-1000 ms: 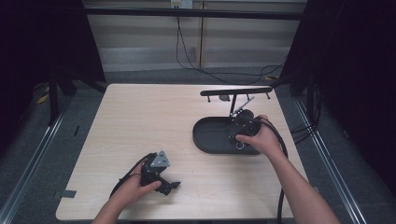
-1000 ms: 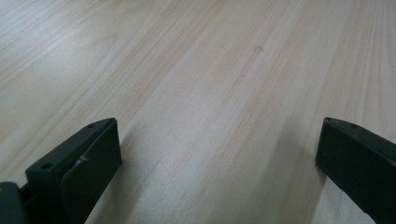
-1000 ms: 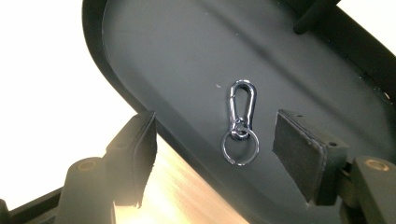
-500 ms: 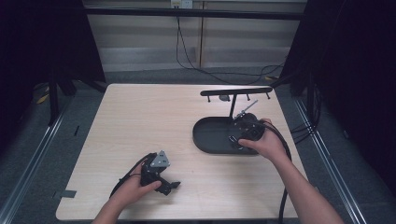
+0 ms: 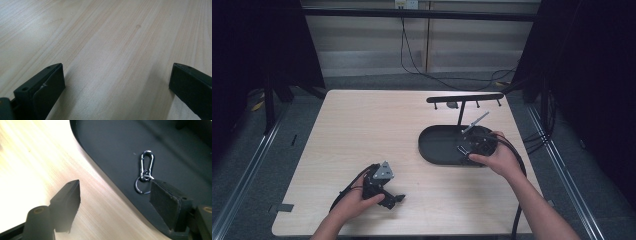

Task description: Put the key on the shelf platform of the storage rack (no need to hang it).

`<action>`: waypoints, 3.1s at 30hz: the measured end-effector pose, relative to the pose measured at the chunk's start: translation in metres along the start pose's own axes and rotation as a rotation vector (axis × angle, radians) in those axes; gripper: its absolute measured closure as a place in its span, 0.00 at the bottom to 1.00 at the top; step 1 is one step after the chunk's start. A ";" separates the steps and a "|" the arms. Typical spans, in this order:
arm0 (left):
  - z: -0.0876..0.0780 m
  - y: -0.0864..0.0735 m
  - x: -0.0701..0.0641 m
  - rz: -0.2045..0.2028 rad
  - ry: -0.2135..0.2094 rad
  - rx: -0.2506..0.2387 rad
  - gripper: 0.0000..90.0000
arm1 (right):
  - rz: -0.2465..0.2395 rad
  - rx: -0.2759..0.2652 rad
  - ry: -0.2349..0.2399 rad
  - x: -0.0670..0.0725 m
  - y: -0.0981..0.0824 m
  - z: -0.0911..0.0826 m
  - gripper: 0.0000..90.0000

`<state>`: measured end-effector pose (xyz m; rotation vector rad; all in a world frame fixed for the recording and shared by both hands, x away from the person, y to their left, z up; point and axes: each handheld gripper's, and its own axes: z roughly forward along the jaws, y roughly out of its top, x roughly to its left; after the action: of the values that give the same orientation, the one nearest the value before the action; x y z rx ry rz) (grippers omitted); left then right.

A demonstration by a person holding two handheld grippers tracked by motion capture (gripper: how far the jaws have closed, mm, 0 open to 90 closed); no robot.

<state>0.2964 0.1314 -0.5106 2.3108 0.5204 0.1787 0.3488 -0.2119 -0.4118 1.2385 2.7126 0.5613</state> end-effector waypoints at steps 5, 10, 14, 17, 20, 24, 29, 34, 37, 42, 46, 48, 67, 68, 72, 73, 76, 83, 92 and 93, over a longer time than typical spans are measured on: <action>0.000 0.000 0.000 0.000 0.000 0.000 0.00 | -0.008 -0.019 0.009 0.004 -0.005 -0.001 0.25; 0.000 0.000 0.000 0.000 0.000 0.000 0.00 | -0.016 -0.019 0.020 0.007 -0.009 -0.003 0.24; 0.000 0.000 0.000 0.000 0.001 0.000 0.00 | -0.027 -0.019 0.021 0.010 -0.012 -0.002 0.23; 0.000 0.000 0.000 0.000 -0.001 0.000 0.00 | -0.032 -0.025 0.028 0.012 -0.014 -0.002 0.23; 0.000 0.000 0.000 0.000 -0.001 0.000 0.00 | -0.032 -0.029 0.031 0.014 -0.017 -0.003 0.23; 0.000 0.000 0.000 0.001 0.000 0.000 0.00 | -0.033 -0.034 0.033 0.014 -0.021 -0.003 0.23; 0.000 0.000 0.000 0.000 0.000 0.000 0.00 | -0.025 -0.044 0.039 0.012 -0.028 -0.004 0.23; 0.000 0.000 0.000 0.000 0.000 0.000 0.00 | -0.017 -0.049 0.041 0.009 -0.035 -0.005 0.23; 0.000 0.000 0.000 0.000 -0.001 0.000 0.00 | -0.018 -0.047 0.043 0.009 -0.039 -0.005 0.23; 0.000 0.000 0.000 0.000 -0.001 0.000 0.00 | -0.014 -0.044 0.044 0.008 -0.046 -0.004 0.23; 0.000 0.000 0.000 0.000 0.000 0.000 0.00 | -0.008 -0.050 0.046 0.007 -0.050 -0.004 0.23; 0.000 0.000 0.000 0.000 0.000 0.000 0.00 | -0.012 -0.052 0.046 0.007 -0.052 -0.004 0.23; 0.000 0.000 0.000 0.000 -0.001 0.000 0.00 | 0.008 -0.059 0.072 0.007 -0.076 0.004 0.24; 0.000 0.000 0.000 0.000 0.000 0.000 0.00 | 0.007 -0.060 0.072 0.007 -0.078 0.005 0.24; 0.000 0.000 0.000 0.000 -0.001 0.000 0.00 | 0.010 -0.056 0.073 0.007 -0.083 0.007 0.24; 0.000 0.000 0.000 0.000 0.000 0.000 0.00 | 0.006 -0.060 0.071 0.007 -0.085 0.007 0.24; 0.000 0.000 0.000 0.000 -0.001 0.000 0.00 | 0.002 -0.058 0.065 0.007 -0.088 0.007 0.24; 0.000 0.000 0.000 0.000 0.000 0.000 0.00 | 0.004 -0.062 0.069 0.007 -0.097 0.010 0.24; 0.000 0.000 0.000 0.000 0.001 -0.001 0.00 | -0.003 -0.057 0.058 0.004 -0.107 0.014 0.24; 0.000 0.000 0.000 0.000 0.001 -0.001 0.00 | -0.006 -0.055 0.057 0.004 -0.109 0.015 0.24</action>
<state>0.2964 0.1313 -0.5106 2.3101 0.5206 0.1795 0.2731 -0.2700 -0.4659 1.2191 2.7258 0.6757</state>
